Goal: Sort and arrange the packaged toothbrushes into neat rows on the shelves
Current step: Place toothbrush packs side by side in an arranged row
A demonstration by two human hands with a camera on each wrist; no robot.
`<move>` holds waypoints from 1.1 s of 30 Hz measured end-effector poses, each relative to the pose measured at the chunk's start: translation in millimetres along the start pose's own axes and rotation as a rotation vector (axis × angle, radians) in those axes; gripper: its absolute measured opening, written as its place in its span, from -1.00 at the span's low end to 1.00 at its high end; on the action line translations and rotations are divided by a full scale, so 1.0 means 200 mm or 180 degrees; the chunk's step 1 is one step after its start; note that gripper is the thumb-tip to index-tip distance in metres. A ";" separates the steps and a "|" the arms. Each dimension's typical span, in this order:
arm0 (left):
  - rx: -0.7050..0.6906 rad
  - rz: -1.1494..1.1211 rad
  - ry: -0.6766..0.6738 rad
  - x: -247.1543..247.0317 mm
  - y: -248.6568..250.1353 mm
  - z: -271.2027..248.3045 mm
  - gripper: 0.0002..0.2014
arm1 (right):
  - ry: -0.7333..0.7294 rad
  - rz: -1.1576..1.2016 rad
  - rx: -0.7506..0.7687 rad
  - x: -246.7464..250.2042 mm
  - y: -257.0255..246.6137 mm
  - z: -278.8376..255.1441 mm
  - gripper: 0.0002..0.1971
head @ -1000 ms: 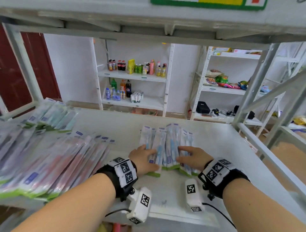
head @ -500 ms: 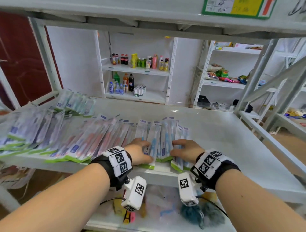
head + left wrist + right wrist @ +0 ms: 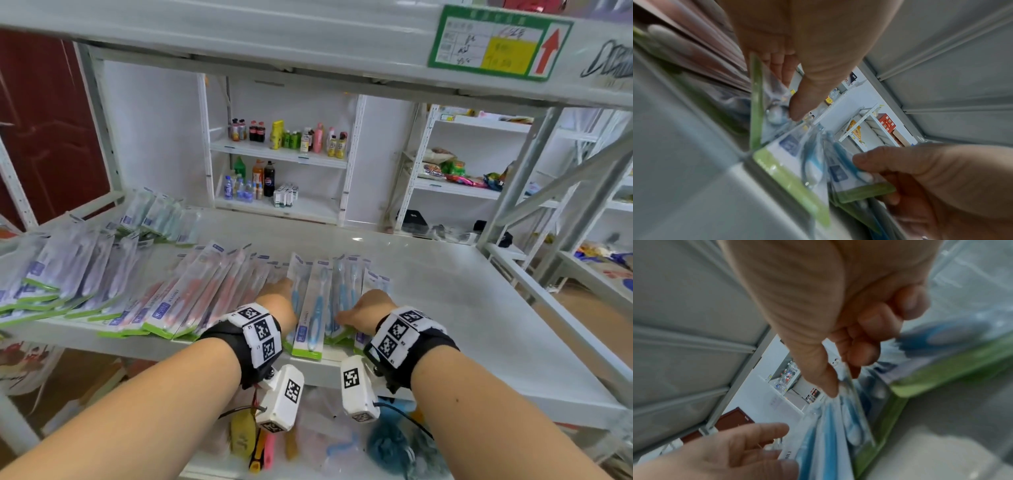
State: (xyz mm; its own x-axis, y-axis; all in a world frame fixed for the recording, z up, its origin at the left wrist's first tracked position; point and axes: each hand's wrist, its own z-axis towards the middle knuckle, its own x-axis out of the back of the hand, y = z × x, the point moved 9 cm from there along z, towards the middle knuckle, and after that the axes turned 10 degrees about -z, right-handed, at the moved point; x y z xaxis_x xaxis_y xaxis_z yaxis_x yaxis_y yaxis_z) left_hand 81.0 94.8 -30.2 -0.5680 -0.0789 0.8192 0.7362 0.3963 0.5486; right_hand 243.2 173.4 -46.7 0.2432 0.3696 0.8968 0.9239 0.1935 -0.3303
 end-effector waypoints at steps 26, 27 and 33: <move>-0.0166 -0.2987 -0.0797 -0.84 1.09 -0.03 -0.75 | 0.0652 0.1620 -0.0172 0.44 1.48 -0.12 -0.70; -0.0155 -0.3047 -0.0821 -0.89 1.12 -0.04 -0.73 | 0.0658 0.1509 -0.0171 0.44 1.51 -0.13 -0.70; -0.0010 -0.3424 -0.0813 -1.07 1.15 -0.05 -0.63 | 0.0650 0.1401 -0.0106 0.42 1.57 -0.15 -0.71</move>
State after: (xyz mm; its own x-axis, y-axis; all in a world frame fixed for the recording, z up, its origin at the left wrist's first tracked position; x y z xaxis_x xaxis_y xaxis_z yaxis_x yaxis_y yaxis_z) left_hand 376.0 193.5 -77.6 -0.9712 -0.1897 -0.1441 -0.1869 0.2319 0.9546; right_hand 562.7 238.2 -66.2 0.6631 0.2231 0.7145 0.7283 0.0284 -0.6847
